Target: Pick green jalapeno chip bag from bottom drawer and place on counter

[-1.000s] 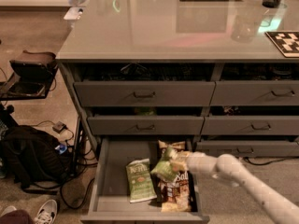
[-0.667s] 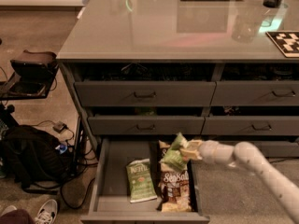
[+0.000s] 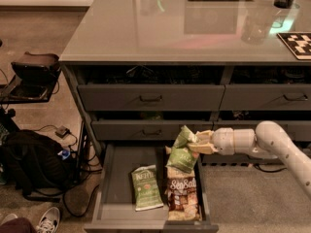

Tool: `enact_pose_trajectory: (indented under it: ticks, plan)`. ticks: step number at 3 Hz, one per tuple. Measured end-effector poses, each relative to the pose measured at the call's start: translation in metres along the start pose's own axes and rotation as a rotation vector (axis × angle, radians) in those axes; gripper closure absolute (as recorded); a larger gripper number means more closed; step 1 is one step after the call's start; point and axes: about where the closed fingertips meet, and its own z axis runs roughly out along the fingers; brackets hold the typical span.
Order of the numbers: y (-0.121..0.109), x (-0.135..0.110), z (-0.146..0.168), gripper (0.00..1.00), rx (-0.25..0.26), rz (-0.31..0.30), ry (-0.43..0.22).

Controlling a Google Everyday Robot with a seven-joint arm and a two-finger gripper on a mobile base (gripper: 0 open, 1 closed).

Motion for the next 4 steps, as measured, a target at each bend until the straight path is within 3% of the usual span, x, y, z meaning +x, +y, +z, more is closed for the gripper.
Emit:
enact_pose_trajectory:
  ticks: [1,2,3,4]
  plan:
    - [0.044,-0.045,0.003,1.0,-0.16,-0.063,-0.006]
    - [0.044,-0.045,0.003,1.0,-0.161,-0.063,-0.006]
    - [0.066,-0.09,-0.003,1.0,-0.208,-0.13,-0.044]
    - [0.098,-0.163,-0.015,1.0,-0.289,-0.241,-0.082]
